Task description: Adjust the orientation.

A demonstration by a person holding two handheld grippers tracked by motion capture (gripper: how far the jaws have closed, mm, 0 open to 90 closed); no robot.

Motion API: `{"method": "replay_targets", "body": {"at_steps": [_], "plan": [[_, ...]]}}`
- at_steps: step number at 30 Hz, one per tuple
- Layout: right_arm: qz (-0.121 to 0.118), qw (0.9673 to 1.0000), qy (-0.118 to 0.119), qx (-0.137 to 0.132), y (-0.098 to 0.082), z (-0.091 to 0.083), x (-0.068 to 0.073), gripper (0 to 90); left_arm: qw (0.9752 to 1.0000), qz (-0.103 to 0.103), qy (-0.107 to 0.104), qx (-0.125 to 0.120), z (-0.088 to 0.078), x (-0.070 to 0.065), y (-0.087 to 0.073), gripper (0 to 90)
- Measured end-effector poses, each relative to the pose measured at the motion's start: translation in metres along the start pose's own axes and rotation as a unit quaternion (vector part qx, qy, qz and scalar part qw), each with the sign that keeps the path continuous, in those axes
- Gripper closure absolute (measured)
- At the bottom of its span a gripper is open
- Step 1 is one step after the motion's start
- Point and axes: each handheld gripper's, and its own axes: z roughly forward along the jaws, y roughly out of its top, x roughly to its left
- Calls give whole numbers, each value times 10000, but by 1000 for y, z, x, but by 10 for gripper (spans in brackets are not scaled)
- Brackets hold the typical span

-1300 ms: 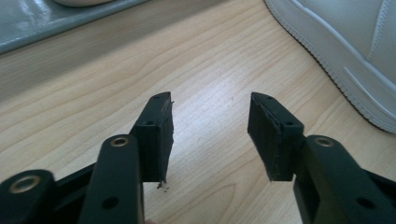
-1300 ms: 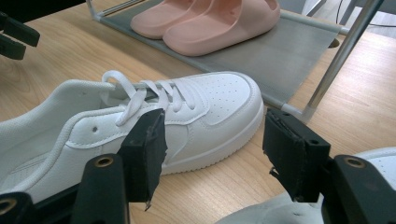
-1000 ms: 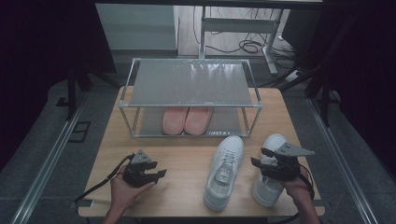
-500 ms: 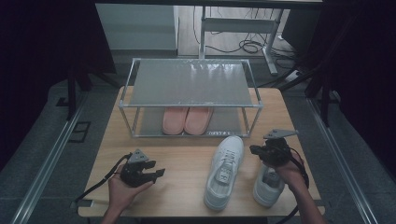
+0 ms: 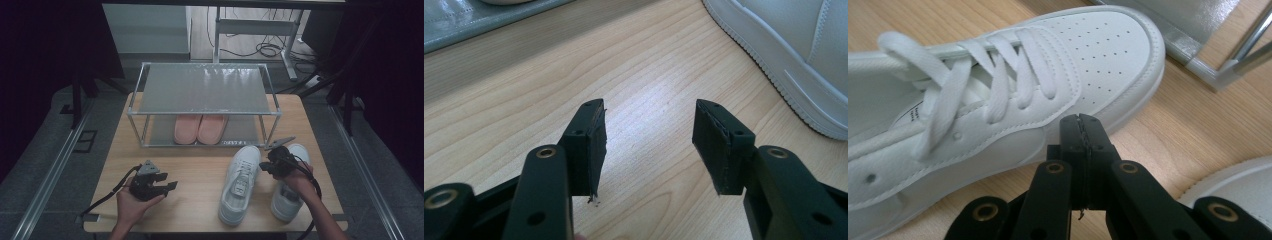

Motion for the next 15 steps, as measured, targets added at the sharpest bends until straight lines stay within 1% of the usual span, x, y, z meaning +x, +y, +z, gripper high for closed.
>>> {"method": "replay_targets", "body": {"at_steps": [5, 8, 15], "plan": [[-86, 9997, 15, 224, 2, 6, 7, 900, 10000, -9, 10, -23, -2, 1, 0, 480], [-118, 9993, -91, 328, 2, 10, 10, 900, 10000, -9, 8, -33, -3, 1, 0, 480], [-216, 9979, -299, 534, -1, 12, 17, 900, 10000, -20, -10, -36, -2, 0, 0, 481]]}}
